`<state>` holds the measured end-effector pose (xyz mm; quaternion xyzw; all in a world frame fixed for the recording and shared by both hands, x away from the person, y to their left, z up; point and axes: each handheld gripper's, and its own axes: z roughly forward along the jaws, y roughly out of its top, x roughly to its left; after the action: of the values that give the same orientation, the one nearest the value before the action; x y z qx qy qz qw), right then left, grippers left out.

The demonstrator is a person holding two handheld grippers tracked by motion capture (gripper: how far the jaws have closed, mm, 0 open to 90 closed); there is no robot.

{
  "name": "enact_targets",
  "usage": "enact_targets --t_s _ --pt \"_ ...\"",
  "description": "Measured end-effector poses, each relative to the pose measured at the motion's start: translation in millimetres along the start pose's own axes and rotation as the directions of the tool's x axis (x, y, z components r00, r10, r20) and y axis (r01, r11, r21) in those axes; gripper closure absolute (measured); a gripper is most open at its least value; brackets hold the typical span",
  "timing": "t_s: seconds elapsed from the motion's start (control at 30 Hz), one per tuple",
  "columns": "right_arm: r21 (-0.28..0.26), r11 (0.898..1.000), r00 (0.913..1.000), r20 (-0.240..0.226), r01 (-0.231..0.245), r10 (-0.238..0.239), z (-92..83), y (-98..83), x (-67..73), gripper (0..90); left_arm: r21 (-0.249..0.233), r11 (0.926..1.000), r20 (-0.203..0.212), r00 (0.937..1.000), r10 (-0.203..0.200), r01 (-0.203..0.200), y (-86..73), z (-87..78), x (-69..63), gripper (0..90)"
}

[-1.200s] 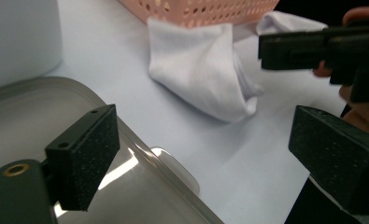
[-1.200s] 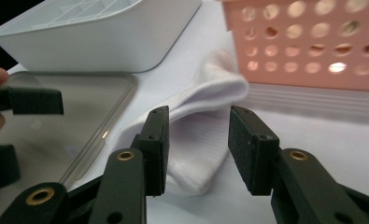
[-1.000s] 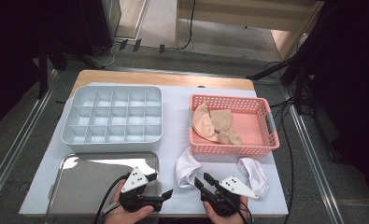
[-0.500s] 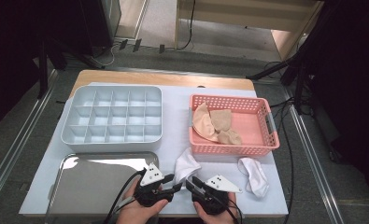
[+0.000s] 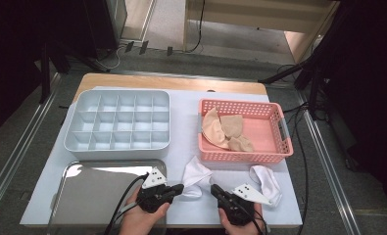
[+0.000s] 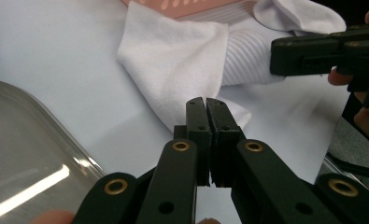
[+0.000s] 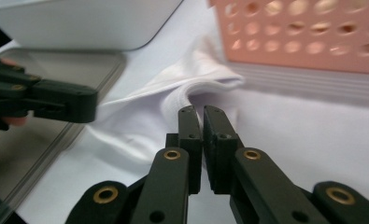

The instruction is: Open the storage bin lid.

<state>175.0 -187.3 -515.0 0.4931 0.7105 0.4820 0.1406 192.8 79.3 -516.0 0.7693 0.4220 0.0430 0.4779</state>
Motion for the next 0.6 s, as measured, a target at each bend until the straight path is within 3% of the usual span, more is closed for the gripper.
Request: enact_targets --t_s 0.33,0.6 --pt "-0.074 0.996 0.9981 0.044 -0.041 0.044 -22.5 4.6 -22.1 87.5 -0.032 0.9995 0.023 0.9997 -0.009 0.010 2.9 -8.2 5.3 90.0" --pt "-0.087 0.995 0.9972 0.052 -0.048 0.053 -27.0 5.0 -27.1 87.5 -0.035 0.9994 0.027 0.9996 0.003 -0.002 2.4 -9.8 4.2 90.0"
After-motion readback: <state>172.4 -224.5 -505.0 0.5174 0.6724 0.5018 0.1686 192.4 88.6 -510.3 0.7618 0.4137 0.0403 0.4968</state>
